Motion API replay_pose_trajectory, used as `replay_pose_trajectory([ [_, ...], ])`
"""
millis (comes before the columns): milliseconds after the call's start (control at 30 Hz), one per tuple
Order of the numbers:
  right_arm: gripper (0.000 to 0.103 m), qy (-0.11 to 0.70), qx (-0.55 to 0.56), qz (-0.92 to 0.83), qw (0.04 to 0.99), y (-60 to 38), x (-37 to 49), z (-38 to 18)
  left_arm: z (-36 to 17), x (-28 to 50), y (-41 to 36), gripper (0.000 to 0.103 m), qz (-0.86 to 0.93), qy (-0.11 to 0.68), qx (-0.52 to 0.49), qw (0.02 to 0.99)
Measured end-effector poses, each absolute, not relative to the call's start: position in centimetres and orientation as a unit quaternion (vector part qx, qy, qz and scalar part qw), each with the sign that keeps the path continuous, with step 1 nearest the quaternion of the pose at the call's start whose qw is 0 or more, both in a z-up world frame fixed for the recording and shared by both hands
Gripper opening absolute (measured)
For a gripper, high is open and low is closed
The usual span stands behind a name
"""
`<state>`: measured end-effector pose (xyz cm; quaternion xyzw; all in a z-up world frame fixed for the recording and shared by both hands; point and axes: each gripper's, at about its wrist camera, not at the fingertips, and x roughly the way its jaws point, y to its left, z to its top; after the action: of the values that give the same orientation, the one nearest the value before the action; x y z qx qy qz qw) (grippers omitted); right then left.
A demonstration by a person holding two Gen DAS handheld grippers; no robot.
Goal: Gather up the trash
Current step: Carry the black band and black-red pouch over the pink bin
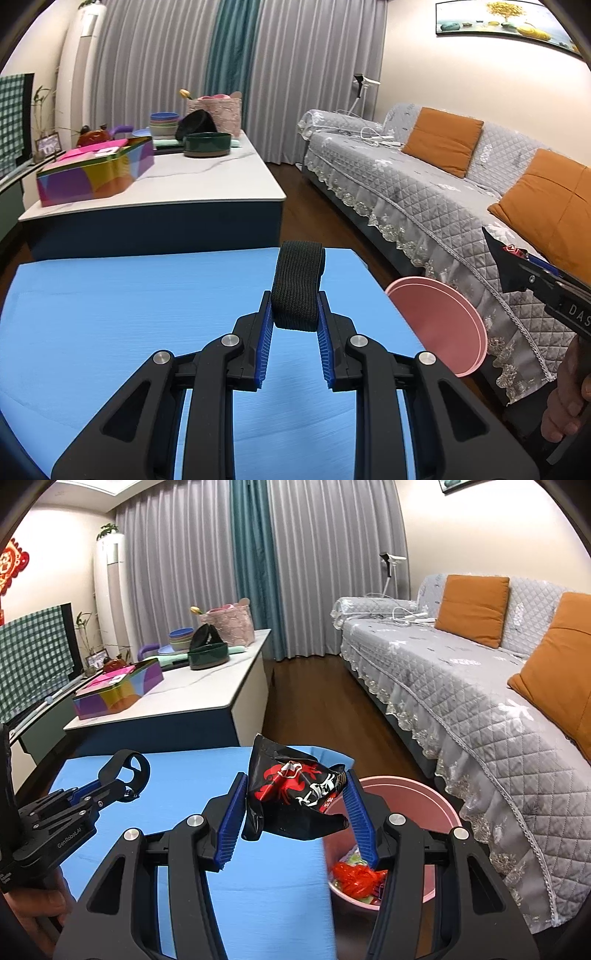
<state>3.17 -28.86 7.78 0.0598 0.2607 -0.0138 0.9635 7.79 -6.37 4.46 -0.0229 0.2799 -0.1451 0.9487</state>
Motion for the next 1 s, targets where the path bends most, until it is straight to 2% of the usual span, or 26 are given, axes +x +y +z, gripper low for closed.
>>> replay_pose_trajectory([
  [1000, 0.053, 0.276, 0.081, -0.084, 0.954, -35.2, 4.0, 5.0, 2.2, 10.1, -14.2, 0.022, -0.211, 0.296, -0.013, 0.931],
])
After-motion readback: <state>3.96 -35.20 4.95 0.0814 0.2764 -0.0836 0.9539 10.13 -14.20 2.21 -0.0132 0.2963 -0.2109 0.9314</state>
